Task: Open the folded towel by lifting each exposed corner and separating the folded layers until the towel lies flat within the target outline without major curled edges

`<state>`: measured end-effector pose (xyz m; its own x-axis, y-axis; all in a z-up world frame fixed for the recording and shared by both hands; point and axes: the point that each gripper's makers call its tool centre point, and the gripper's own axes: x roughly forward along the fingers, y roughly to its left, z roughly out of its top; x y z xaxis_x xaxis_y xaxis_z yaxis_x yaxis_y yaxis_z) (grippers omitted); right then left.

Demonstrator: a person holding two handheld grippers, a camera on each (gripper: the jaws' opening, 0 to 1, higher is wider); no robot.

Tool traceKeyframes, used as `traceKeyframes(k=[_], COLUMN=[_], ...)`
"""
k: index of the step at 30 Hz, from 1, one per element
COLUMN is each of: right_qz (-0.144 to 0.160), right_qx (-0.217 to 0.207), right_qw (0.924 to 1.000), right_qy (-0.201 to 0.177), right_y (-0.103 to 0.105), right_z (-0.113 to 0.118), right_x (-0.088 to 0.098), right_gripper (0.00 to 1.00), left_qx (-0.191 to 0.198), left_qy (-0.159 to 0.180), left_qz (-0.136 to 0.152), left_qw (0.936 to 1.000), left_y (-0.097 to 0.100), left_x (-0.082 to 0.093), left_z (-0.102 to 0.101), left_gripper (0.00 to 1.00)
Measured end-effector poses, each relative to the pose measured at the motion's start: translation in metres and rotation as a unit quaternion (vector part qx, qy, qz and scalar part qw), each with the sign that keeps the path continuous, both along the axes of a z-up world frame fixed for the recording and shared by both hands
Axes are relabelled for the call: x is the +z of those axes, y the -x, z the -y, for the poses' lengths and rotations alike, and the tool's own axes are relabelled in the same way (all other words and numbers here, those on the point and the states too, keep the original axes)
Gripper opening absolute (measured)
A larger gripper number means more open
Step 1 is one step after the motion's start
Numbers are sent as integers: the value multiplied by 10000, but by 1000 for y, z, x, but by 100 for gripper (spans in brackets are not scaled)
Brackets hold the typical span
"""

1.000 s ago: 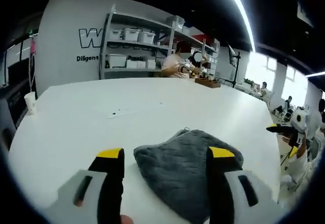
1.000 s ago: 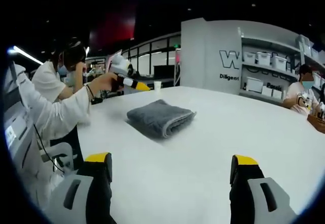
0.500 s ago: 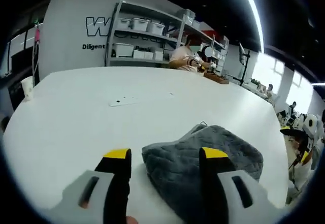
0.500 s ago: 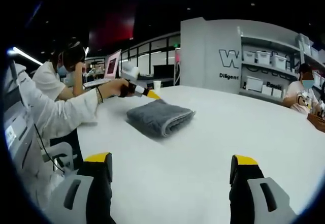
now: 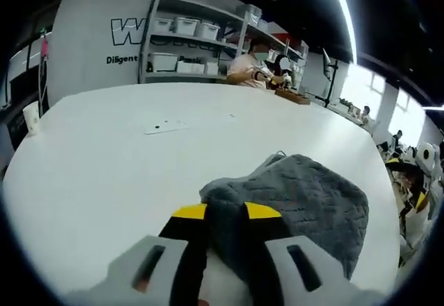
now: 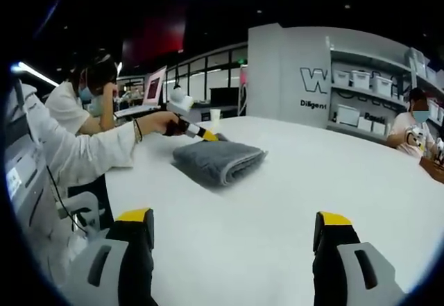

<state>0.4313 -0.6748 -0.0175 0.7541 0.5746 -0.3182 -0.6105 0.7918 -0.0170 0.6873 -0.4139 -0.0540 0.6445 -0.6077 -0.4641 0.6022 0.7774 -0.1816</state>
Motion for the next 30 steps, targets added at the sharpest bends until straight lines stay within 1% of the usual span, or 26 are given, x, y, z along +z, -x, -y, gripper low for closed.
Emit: traceKeyframes(k=[6,10,14,15,16,17,19,25,28,30], right_qz=[-8,7,15,18,18,17,26,68,60,54], right_qx=[26,48,57,62,64,70,71,86,75,83], right_qw=[10000,10000,10000,10000,10000,10000,9999,9999,9999,9999], right_qy=[37,43,48,47,48,54,80,90,89,90], right_y=[1,2,2,3,3,3,4,6,6,6], right_z=[-2,-3,-4,-4,-4,-4,-5,-6,-6,-7], right_x=[0,1,2,2,2,2,3,6,6,6], right_gripper=[95,95,95,95,95,95,95,95,95,95], left_qx=[-17,-42,-79,-85,-93,-131,-206,-301,-397,-487], left_qy=[-59,-124,-23,44,67,134,171,239,353,334], left_qz=[154,293,496,573,590,651,728,955,1170,1314], left_qw=[9999,9995,9987,9983,9982,9977,9970,9947,9917,9896], left_y=[1,6,10,12,13,16,22,38,50,57], left_x=[5,11,27,33,35,41,46,57,70,77], left_z=[2,3,3,3,3,3,4,1,2,4], left_gripper=[8,6,6,6,6,6,6,6,6,6])
